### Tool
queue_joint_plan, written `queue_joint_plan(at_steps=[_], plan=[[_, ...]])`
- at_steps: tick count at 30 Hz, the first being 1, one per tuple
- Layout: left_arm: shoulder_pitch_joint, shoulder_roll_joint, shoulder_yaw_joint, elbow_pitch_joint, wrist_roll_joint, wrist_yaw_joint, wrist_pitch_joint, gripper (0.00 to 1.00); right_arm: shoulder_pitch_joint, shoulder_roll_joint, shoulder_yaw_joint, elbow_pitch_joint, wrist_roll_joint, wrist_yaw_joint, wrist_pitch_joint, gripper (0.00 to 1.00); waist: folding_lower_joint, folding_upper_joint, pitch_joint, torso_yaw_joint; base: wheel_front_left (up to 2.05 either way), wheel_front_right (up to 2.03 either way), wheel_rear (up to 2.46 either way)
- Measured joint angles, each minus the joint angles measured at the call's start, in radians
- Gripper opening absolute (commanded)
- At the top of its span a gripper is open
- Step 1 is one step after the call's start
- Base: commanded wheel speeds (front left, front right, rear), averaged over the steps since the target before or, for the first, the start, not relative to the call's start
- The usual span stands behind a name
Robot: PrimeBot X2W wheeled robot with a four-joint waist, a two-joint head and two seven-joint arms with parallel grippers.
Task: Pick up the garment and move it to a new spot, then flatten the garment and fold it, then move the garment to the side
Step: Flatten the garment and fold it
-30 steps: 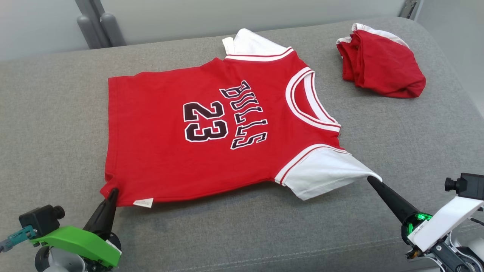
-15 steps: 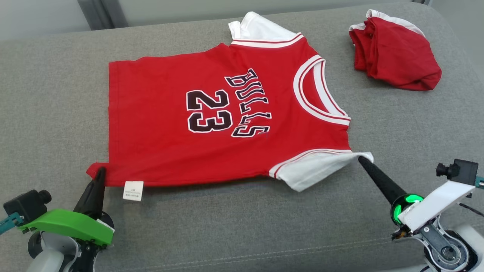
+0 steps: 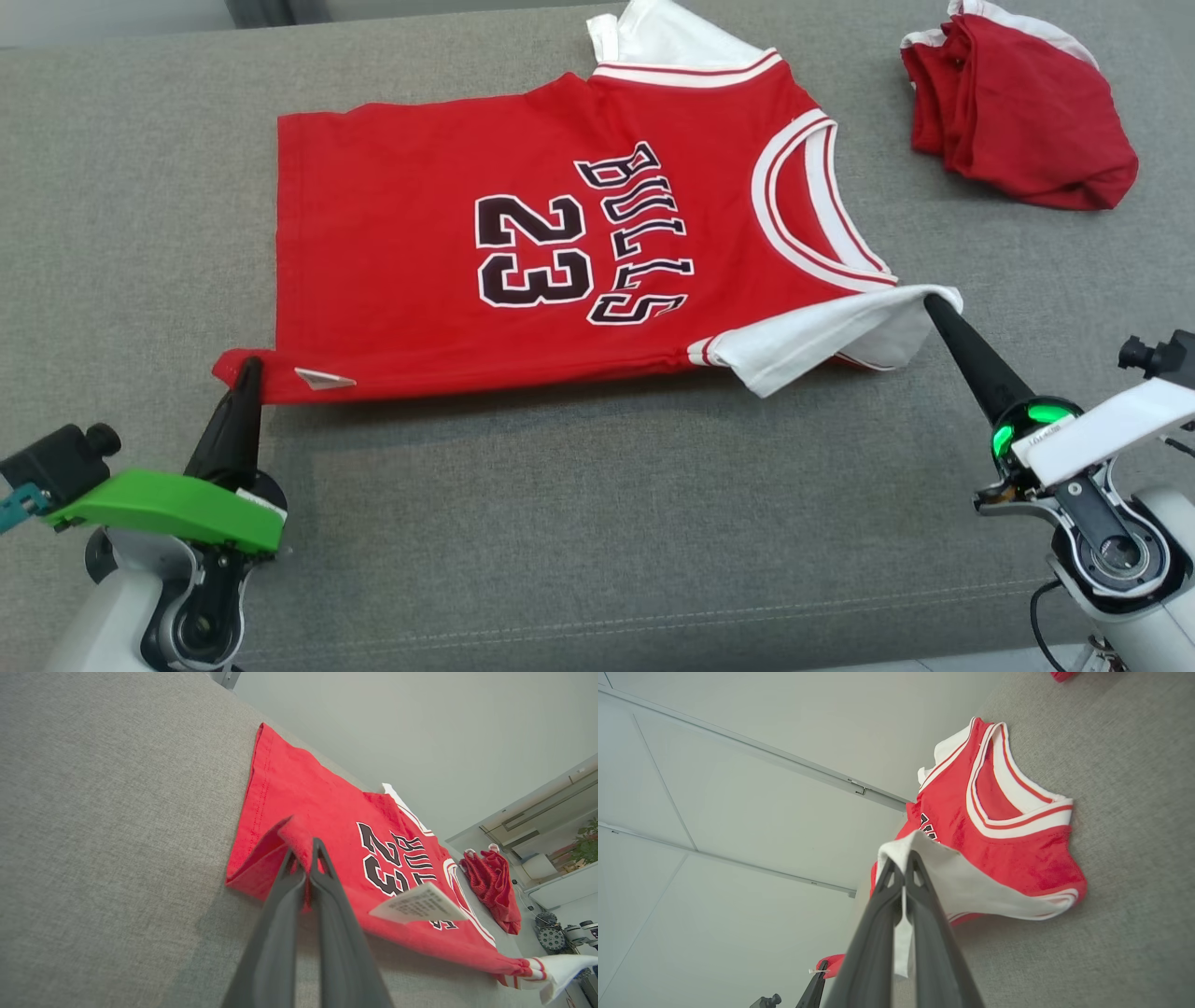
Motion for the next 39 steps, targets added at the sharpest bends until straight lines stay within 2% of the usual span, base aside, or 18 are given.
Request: queue_joint_plan(at_steps=[10,16,29,39], plan=[[-0.144,-0.006,-0.006,0.003,0.012,0.000,0.011,0.00,-0.167,0.009,-0.012,0.086,-0.038,-0.010,0.000,0.00,0.0000,0.0000,0.078,0.003,0.00,0.00,0.00],[-0.228,-0.031,-0.020,0.024,0.020,-0.001,0.011,0.00,-0.257,0.007,-0.018,0.167,-0.071,-0.020,-0.001,0.00,0.0000,0.0000,0.130,0.006,0.00,0.00,0.00],[-0.298,-0.073,-0.023,0.151,0.028,-0.007,0.002,0.00,-0.393,0.048,0.039,0.333,-0.135,-0.019,0.000,0.00,0.0000,0.0000,0.193,0.030,0.00,0.00,0.00],[-0.379,-0.118,-0.033,0.247,0.017,-0.020,0.009,0.00,-0.471,0.060,0.033,0.433,-0.170,-0.018,-0.027,0.00,0.0000,0.0000,0.200,0.039,0.00,0.00,0.00]])
